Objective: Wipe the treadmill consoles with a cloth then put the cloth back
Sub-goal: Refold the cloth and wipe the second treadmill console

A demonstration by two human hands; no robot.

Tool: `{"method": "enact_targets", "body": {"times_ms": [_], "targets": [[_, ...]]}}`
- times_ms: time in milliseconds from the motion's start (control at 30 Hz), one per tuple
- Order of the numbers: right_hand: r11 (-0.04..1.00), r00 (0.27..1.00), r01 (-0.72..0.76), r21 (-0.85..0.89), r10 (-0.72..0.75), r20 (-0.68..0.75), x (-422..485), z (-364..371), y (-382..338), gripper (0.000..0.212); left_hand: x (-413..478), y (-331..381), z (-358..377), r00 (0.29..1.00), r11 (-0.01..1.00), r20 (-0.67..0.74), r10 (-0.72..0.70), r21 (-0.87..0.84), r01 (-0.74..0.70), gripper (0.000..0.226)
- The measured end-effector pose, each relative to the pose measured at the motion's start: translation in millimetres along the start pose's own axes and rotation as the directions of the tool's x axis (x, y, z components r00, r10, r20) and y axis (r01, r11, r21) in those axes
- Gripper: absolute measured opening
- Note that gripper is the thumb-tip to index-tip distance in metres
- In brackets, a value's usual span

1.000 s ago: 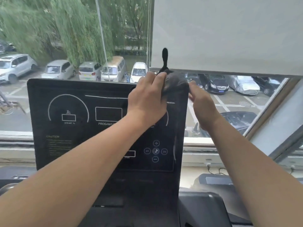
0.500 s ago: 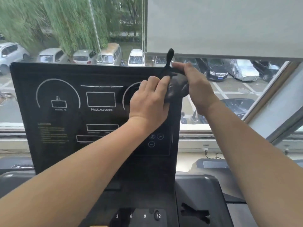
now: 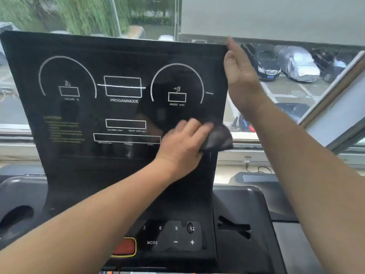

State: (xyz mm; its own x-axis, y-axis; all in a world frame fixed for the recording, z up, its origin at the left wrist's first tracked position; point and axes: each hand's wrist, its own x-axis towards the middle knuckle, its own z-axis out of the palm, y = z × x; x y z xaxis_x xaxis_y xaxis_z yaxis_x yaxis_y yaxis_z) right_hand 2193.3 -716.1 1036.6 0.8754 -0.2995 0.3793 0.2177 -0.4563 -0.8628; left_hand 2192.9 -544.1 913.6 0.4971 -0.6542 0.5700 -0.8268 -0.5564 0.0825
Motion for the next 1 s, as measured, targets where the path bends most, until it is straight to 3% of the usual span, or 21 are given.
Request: {"method": "enact_targets", "body": {"times_ms": [67,100,133,200,233,333,433,567,633,700,767,867,933,1000], "targets": [[0.996,0.996,-0.086,0.035,0.086,-0.021,-21,2,12,0.046,-14,-8,0,0.927,0.953,0.229,0.297,-0.015,-0.301,0.07],[0.983,0.986,-0.164,0.079,0.167,-0.026,-34,5,24,0.038,-13,-14,-6,0.903,0.938,0.268,0.335,-0.009,-0.346,0.069],[0.961,0.966,-0.249,0.123,0.255,-0.032,-47,8,36,0.038,-9,-18,-11,0.927,0.953,0.242,0.288,0.018,-0.301,0.068],[0.896,0.908,-0.407,0.175,0.418,-0.028,-77,14,58,0.041,2,-20,-19,0.997,0.999,0.076,0.03,0.033,-0.032,0.069],[0.865,0.881,-0.459,0.204,0.472,-0.023,-92,17,68,0.038,5,-16,-21,0.996,0.996,0.001,-0.091,0.016,0.091,0.069],[0.778,0.815,-0.564,0.276,0.579,0.033,-132,24,91,0.036,-6,7,-7,0.978,0.979,-0.043,-0.203,-0.018,0.202,0.068],[0.723,0.765,-0.617,0.31,0.643,0.023,-155,27,104,0.032,-42,30,18,0.989,0.991,0.094,-0.11,-0.069,0.117,0.07],[0.615,0.691,-0.694,0.374,0.715,0.105,-170,30,108,0.044,-59,21,19,0.95,0.994,0.292,0.109,-0.031,-0.105,0.065],[0.654,0.722,-0.678,0.336,0.677,0.139,-174,33,107,0.04,-53,10,9,0.977,0.999,0.211,0.02,0.029,-0.027,0.066],[0.719,0.769,-0.638,0.277,0.615,0.175,-181,37,105,0.036,-53,10,6,0.984,0.989,0.096,-0.148,0.025,0.146,0.069],[0.716,0.776,-0.628,0.304,0.604,0.181,-187,39,103,0.034,-66,22,15,0.971,0.974,0.081,-0.225,-0.013,0.227,0.072],[0.615,0.707,-0.692,0.377,0.684,0.182,-195,32,105,0.036,-95,35,36,0.961,0.993,0.275,-0.036,-0.097,0.065,0.069],[0.617,0.69,-0.712,0.335,0.703,0.171,-207,26,105,0.039,-106,28,41,0.899,0.986,0.422,0.119,-0.157,-0.057,0.064],[0.673,0.709,-0.697,0.247,0.698,0.099,-221,23,108,0.034,-109,25,43,0.894,0.988,0.442,0.074,-0.154,-0.006,0.061]]}}
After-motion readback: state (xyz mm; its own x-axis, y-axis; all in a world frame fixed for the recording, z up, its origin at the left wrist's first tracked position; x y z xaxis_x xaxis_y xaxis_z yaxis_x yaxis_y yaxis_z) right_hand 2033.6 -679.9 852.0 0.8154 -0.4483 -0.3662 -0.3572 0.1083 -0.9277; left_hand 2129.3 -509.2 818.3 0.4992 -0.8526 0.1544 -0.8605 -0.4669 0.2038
